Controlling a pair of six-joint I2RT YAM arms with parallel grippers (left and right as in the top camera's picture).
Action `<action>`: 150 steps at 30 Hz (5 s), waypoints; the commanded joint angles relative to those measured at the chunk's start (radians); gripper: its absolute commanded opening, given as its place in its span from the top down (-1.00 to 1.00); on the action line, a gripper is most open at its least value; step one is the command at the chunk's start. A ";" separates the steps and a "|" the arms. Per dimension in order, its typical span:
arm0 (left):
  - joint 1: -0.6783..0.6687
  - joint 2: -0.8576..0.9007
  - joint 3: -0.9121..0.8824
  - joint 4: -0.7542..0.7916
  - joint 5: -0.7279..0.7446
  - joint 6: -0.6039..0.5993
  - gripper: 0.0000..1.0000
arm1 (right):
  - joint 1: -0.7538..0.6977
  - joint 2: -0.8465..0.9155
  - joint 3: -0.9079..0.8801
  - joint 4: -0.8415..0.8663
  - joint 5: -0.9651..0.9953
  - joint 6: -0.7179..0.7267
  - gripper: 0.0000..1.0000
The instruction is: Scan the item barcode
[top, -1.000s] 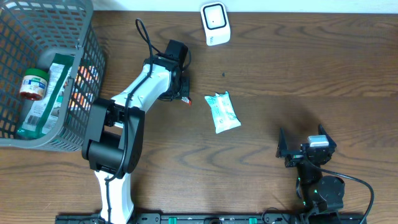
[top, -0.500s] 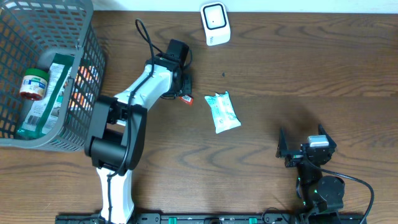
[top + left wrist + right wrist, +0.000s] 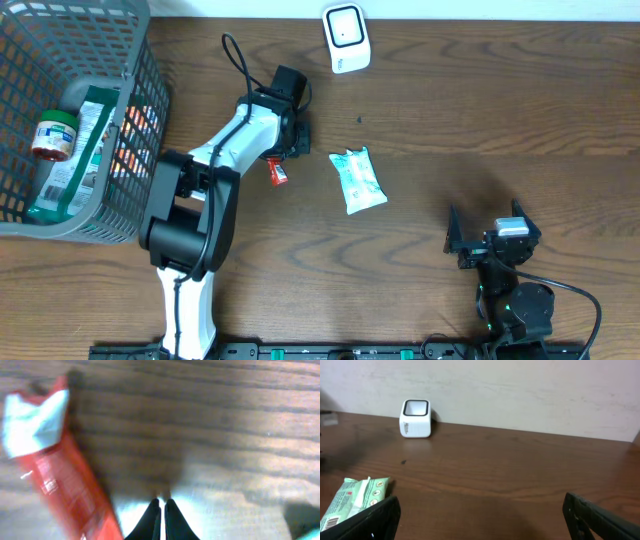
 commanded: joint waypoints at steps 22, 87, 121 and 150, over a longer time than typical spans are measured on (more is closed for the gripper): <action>0.024 -0.070 -0.094 -0.177 0.031 -0.069 0.78 | 0.004 -0.004 -0.001 -0.004 0.006 -0.002 -0.98; -0.218 -0.024 -0.115 0.012 0.211 -0.156 0.40 | 0.004 -0.004 -0.001 -0.004 0.005 -0.002 -0.98; -0.078 -0.525 -0.060 -0.207 -0.246 -0.106 -0.22 | 0.004 -0.004 -0.001 -0.004 0.005 -0.002 -0.99; 0.849 -0.518 0.045 0.031 -0.135 0.186 -0.89 | 0.004 -0.004 -0.001 -0.004 0.005 -0.002 -0.99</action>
